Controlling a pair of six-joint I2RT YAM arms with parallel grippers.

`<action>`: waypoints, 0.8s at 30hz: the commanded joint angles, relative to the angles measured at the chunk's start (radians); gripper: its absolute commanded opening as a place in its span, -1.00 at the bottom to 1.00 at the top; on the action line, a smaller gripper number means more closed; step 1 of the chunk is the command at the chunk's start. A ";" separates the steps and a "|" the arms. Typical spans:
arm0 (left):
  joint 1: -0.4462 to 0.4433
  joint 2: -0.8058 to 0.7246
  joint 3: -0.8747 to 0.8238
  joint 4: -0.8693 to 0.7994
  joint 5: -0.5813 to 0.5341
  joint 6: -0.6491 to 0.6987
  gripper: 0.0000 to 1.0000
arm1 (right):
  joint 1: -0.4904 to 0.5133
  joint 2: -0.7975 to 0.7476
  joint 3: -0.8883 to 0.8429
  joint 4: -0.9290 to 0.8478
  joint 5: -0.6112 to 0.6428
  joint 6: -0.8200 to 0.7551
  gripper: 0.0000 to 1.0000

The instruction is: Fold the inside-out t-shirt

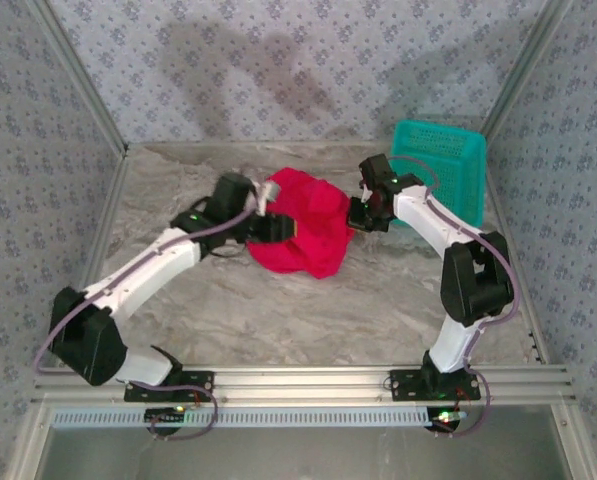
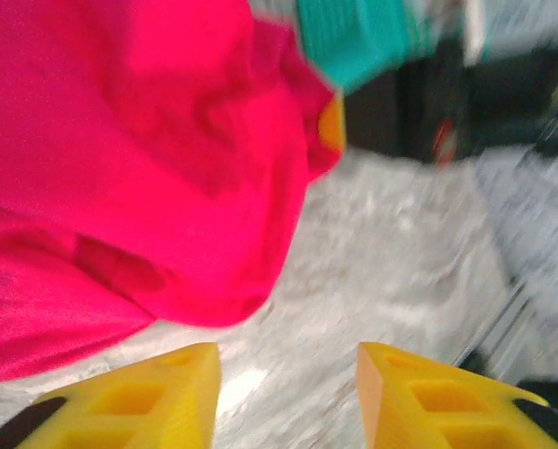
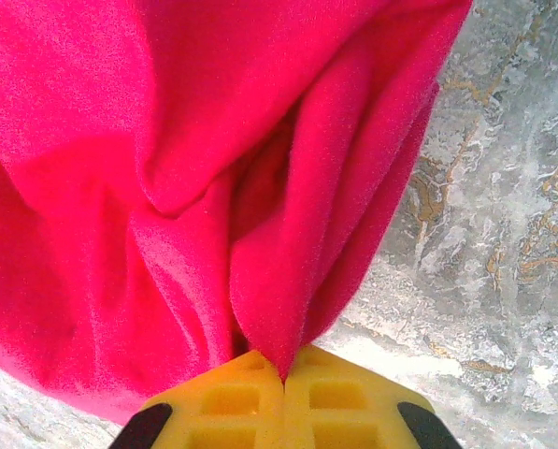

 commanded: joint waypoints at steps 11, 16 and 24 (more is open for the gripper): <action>-0.277 0.266 -0.058 0.281 -0.320 0.259 0.38 | -0.008 -0.020 0.034 -0.029 -0.038 -0.001 -1.00; -0.315 0.402 0.012 0.264 -0.395 0.249 0.41 | -0.015 -0.033 0.032 -0.036 -0.046 -0.001 -1.00; -0.300 0.501 0.185 0.073 -0.472 0.205 -0.93 | -0.026 -0.047 0.017 -0.047 -0.049 -0.012 -1.00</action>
